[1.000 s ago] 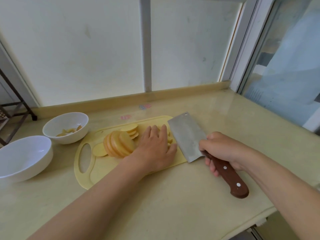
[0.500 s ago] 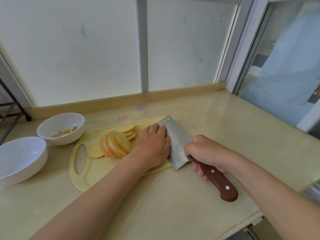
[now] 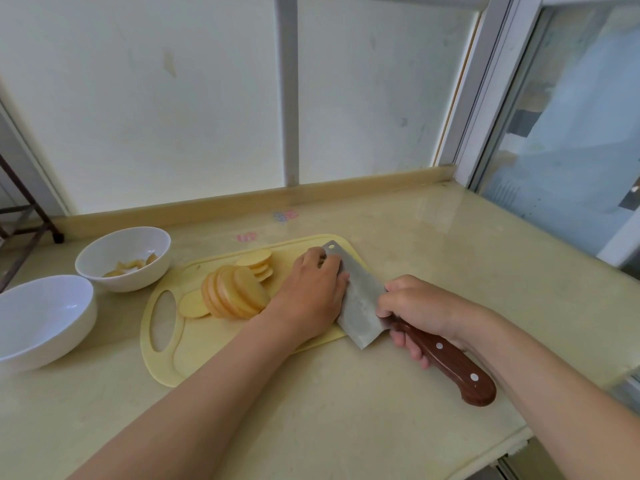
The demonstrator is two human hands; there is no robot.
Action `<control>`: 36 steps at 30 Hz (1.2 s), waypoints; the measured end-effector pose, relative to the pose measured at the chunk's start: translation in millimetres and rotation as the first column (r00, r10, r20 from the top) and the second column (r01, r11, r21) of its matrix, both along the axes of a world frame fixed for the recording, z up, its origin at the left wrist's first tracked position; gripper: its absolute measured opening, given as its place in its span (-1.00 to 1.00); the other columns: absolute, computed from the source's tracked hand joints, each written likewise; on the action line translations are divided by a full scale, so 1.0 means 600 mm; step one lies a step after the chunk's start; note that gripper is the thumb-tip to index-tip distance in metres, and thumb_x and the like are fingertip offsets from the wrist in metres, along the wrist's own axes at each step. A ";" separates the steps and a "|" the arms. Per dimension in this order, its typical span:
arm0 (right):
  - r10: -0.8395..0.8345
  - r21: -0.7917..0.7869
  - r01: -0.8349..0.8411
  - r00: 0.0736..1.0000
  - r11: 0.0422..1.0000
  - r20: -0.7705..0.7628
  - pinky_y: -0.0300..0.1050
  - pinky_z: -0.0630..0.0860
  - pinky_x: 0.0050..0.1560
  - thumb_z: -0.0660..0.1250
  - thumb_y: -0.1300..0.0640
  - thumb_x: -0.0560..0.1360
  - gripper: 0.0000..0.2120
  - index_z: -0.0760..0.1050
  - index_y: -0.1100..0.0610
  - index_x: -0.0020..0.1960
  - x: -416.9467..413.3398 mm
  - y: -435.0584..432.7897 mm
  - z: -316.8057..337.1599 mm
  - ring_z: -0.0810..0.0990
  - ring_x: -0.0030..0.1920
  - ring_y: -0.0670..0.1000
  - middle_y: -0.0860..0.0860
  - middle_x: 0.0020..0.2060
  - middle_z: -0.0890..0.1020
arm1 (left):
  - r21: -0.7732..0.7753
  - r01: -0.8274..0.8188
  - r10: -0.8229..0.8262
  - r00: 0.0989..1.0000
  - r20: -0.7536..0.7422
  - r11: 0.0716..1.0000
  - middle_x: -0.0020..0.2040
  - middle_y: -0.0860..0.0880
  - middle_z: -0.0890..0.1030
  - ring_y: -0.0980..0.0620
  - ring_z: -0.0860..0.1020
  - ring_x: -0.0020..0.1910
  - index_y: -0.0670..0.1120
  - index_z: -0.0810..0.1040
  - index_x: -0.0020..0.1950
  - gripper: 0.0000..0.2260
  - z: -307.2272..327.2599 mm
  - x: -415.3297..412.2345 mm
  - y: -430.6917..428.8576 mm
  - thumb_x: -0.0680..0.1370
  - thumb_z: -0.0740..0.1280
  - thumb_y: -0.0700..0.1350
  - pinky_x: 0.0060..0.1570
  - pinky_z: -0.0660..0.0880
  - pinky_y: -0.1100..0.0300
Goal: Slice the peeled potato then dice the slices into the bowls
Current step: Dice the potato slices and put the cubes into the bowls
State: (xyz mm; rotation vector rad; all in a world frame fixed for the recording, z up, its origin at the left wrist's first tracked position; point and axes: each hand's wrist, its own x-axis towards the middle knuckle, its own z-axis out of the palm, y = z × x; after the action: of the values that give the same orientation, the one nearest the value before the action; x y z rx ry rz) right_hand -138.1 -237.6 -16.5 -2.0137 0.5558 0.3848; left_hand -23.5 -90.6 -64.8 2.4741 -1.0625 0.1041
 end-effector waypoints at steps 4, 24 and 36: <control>0.010 0.016 -0.010 1.000 1.000 0.001 -0.16 0.44 -0.50 0.20 0.23 0.53 -0.94 0.37 0.21 -0.12 0.000 -0.003 -0.001 0.41 -0.58 0.08 0.13 -0.45 0.49 | -0.057 0.049 -0.049 0.999 0.014 0.997 0.25 -0.06 0.42 -0.06 0.39 0.23 -0.10 0.47 0.28 -0.71 0.001 0.003 0.002 0.67 0.12 0.00 0.26 0.28 0.20; 0.057 0.096 -0.056 0.998 0.994 -0.003 -0.20 0.41 -0.55 0.22 0.24 0.56 -0.96 0.40 0.19 -0.06 -0.003 -0.016 0.002 0.39 -0.59 0.05 0.13 -0.44 0.47 | -0.265 0.060 -0.044 0.997 0.063 0.962 -0.07 -0.06 0.53 -0.09 0.47 -0.07 -0.14 0.60 -0.08 -0.88 0.008 0.009 0.006 0.55 0.32 -0.12 -0.04 0.44 0.06; 0.059 0.187 -0.071 0.996 0.980 0.070 -0.23 0.38 -0.60 0.22 0.20 0.58 -0.81 0.40 0.19 -0.21 0.008 -0.028 0.055 0.37 -0.62 -0.01 0.09 -0.46 0.44 | -0.108 0.095 -0.085 0.992 0.092 0.990 -0.10 -0.01 0.51 0.00 0.49 -0.13 -0.07 0.61 -0.07 -0.87 0.102 0.029 -0.011 0.56 0.28 -0.09 -0.10 0.45 0.14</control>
State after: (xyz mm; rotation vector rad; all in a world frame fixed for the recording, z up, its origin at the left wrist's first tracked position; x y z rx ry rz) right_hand -133.2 -254.3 16.2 -1.8573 0.3993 0.3963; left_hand -6.1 -97.2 -3.8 2.3363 -1.1698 0.2395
